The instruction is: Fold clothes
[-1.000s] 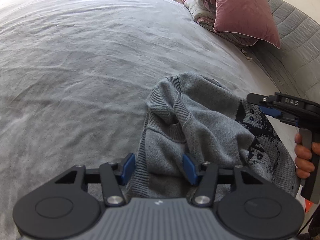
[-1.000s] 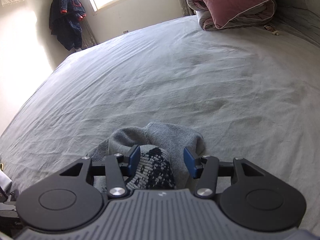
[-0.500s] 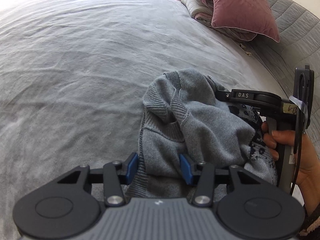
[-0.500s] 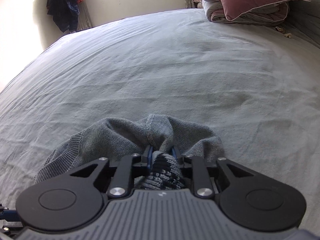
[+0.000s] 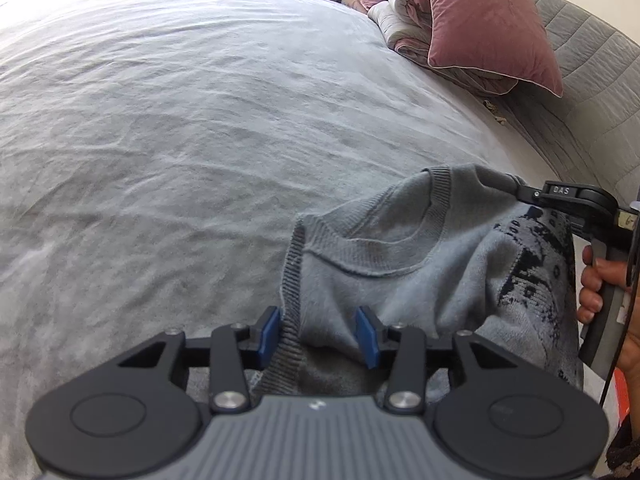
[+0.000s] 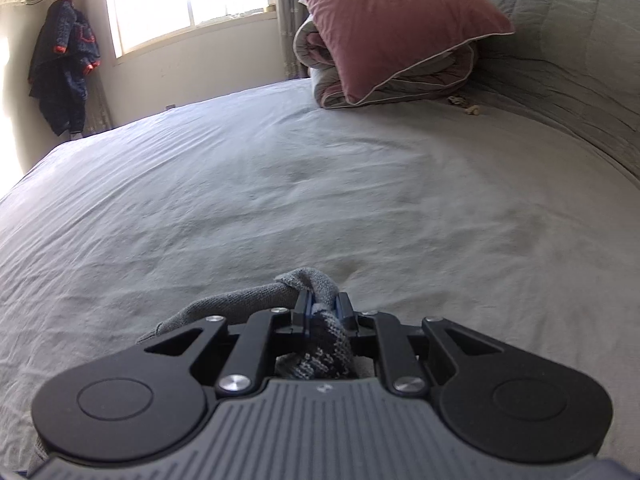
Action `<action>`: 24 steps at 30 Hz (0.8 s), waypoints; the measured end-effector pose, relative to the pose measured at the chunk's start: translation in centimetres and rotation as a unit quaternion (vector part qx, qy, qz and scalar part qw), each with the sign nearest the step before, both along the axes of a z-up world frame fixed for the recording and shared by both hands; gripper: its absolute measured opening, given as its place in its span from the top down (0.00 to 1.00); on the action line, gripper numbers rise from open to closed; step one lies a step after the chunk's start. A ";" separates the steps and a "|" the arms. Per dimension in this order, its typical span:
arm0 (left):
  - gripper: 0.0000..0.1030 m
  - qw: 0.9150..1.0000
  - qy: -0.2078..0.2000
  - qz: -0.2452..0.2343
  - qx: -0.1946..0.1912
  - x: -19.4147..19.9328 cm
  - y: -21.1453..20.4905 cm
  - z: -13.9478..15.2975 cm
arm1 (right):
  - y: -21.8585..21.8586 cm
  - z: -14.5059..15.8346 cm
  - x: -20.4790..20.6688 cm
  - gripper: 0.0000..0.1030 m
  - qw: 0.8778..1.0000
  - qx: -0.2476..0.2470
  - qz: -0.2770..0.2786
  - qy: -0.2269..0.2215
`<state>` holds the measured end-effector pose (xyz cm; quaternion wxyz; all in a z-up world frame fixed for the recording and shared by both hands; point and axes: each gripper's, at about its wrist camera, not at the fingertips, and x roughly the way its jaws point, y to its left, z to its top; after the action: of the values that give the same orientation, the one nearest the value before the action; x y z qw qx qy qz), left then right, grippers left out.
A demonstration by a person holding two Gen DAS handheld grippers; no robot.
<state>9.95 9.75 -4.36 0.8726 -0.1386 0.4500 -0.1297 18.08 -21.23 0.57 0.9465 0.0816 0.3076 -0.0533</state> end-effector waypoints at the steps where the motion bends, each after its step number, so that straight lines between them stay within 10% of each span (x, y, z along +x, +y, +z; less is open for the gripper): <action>1: 0.58 1.000 -0.001 0.001 0.001 0.1 0.1 0.0 | -0.7 0.0 -0.1 0.87 1.000 0.001 -0.010 0.003; 13: 0.55 1.000 0.004 0.010 0.000 1.6 -1.0 -0.5 | -6.2 -1.7 -1.6 0.87 0.996 -0.004 -0.074 0.054; 18: 0.90 1.000 -0.002 -0.015 0.016 1.4 -2.2 -0.8 | -6.1 -1.6 -2.2 0.86 0.997 -0.010 -0.054 0.057; 24: 0.96 1.000 -0.003 -0.006 0.015 -1.5 -2.0 0.8 | -5.9 -1.0 -3.2 0.86 0.998 -0.026 -0.027 0.051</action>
<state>8.45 7.79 -3.57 0.8750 -0.1223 0.4504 -0.1286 14.87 -27.16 -0.48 0.9296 0.0625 0.3517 -0.0912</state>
